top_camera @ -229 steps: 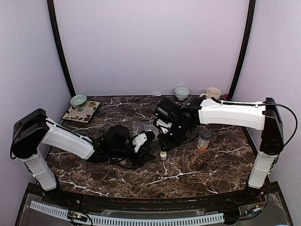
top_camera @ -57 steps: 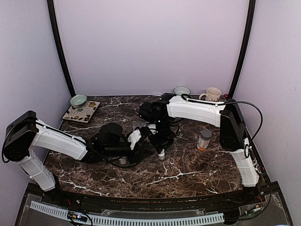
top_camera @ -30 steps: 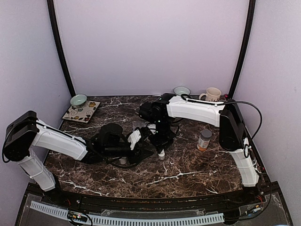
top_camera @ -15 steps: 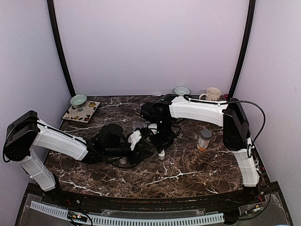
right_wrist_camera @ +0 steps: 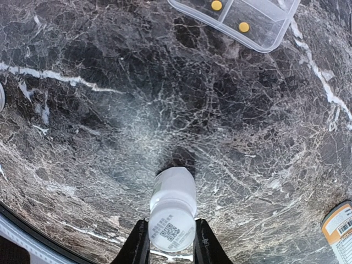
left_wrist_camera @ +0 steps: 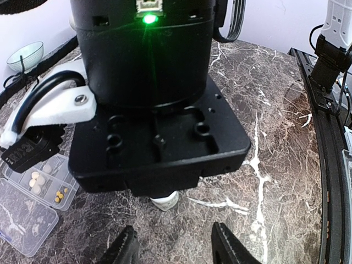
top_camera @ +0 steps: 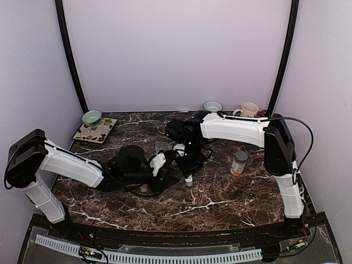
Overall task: Sort the pills into containers
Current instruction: Close the lid of the pill bottle on the pill bottle.
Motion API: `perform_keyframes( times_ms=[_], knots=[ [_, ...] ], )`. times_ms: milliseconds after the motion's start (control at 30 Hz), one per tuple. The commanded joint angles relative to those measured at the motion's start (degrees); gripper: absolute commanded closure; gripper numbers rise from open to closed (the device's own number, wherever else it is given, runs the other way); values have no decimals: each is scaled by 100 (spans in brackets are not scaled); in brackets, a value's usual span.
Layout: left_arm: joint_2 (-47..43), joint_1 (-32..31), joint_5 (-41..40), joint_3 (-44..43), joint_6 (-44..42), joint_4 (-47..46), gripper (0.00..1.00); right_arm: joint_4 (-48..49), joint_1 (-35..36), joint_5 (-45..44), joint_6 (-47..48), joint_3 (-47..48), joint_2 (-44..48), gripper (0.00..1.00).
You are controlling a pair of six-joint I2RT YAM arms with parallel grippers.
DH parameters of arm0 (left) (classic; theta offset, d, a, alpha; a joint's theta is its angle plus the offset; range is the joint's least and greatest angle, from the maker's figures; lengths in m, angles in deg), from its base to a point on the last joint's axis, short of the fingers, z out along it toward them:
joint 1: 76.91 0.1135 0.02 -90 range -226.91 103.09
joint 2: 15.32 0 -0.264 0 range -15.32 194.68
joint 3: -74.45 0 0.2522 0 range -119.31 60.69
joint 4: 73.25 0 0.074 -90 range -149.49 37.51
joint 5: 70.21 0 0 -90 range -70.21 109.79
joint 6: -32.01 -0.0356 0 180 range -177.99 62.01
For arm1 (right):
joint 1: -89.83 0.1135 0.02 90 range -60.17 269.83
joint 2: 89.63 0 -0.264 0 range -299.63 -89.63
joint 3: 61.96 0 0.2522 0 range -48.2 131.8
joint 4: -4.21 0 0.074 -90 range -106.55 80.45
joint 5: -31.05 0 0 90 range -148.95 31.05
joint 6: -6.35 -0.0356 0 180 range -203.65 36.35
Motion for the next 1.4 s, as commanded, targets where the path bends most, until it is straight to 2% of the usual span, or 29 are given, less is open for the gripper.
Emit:
perform_keyframes(
  times_ms=[0,1367],
  knots=[
    [27,22,78,-2,36,57,52,199,-2,-110,-77,-208,306,75],
    [173,145,87,-292,48,581,52,1842,255,-709,-35,-1845,1166,73]
  ],
)
